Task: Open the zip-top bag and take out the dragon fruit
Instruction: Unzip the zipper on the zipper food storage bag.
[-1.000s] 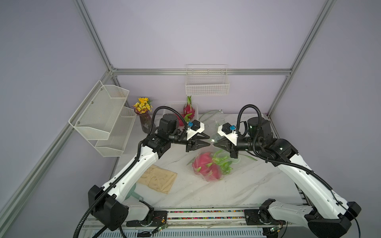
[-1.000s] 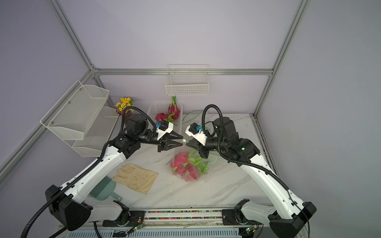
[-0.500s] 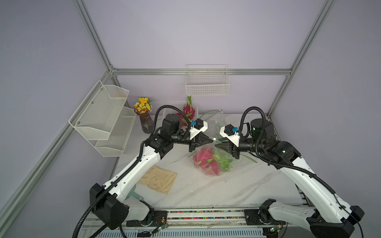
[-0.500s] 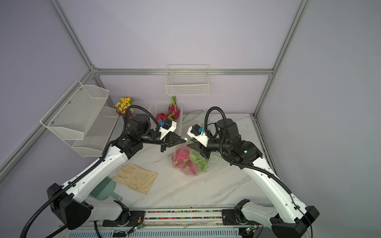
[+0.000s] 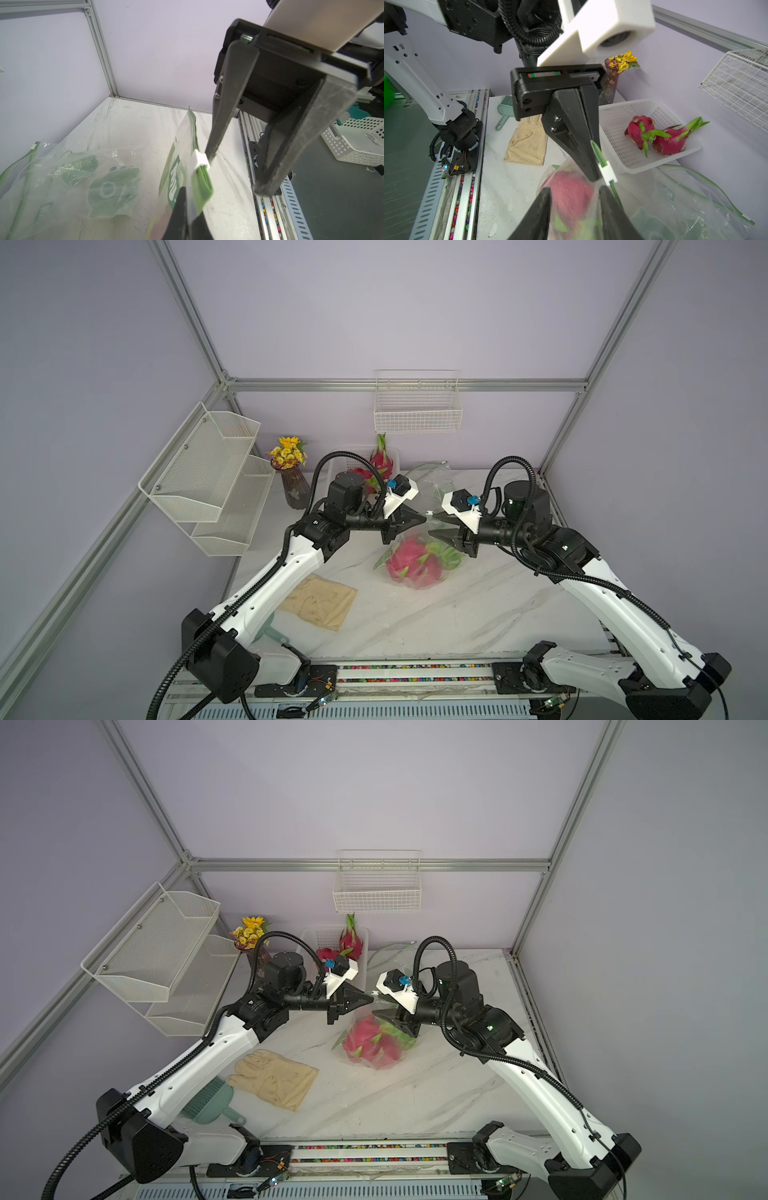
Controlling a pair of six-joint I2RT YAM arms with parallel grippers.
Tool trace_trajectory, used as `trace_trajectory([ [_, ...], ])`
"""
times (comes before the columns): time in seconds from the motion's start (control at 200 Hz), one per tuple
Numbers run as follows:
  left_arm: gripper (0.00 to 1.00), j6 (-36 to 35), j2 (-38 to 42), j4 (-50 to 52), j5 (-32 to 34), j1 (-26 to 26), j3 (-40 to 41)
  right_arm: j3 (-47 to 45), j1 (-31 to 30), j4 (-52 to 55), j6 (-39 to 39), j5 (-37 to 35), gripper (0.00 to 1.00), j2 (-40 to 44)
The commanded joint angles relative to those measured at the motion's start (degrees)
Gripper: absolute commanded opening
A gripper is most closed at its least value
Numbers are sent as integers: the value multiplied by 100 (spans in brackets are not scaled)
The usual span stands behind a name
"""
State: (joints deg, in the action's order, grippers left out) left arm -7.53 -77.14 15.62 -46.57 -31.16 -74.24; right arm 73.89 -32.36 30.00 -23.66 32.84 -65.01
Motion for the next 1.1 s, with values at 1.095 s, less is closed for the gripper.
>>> trace_trajectory([
  [1.095, 0, -363, 460, -4, -538, -25, 28, 241, 2, -376, -400, 17, 39, -197],
])
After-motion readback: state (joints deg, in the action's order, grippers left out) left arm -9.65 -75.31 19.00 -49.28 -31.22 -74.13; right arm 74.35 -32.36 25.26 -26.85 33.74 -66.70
